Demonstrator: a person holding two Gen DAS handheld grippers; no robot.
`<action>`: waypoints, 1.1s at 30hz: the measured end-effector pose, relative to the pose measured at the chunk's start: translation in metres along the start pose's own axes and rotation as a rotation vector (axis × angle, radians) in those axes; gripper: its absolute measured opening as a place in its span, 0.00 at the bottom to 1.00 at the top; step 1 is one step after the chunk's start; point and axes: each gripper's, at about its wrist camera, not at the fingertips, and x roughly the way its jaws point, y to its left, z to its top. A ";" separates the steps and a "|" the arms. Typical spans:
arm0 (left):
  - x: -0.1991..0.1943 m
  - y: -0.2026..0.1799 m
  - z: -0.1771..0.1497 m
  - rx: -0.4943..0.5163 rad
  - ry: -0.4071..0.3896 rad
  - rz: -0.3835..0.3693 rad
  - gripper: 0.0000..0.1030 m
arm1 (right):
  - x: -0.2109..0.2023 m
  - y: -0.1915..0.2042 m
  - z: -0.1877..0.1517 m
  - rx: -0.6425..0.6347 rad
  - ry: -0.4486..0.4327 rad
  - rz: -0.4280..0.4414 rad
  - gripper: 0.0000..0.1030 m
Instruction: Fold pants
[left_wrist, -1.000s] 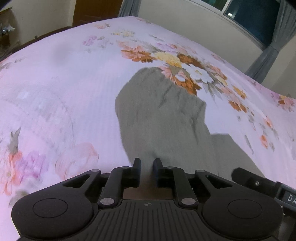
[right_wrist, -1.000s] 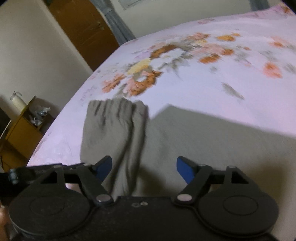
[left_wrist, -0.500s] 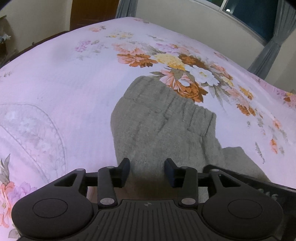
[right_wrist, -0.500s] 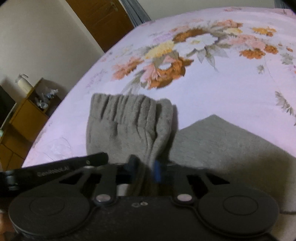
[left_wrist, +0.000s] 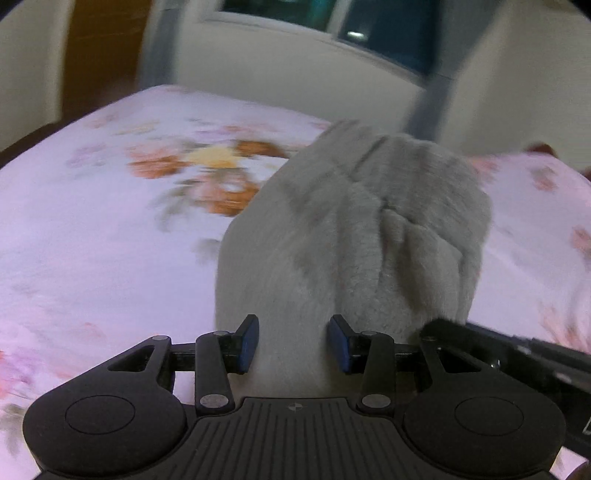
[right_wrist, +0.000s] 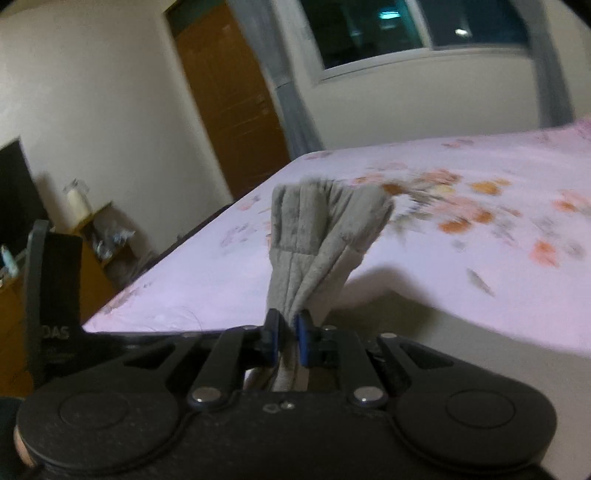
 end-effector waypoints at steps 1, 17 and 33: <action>-0.002 -0.011 -0.006 0.021 0.015 -0.029 0.40 | -0.013 -0.006 -0.008 0.001 -0.005 -0.031 0.10; 0.008 -0.049 -0.045 0.109 0.154 0.064 0.40 | -0.048 -0.147 -0.062 0.539 0.052 -0.150 0.68; 0.015 -0.060 -0.055 0.111 0.148 0.093 0.44 | -0.057 -0.127 -0.061 0.391 -0.029 -0.216 0.35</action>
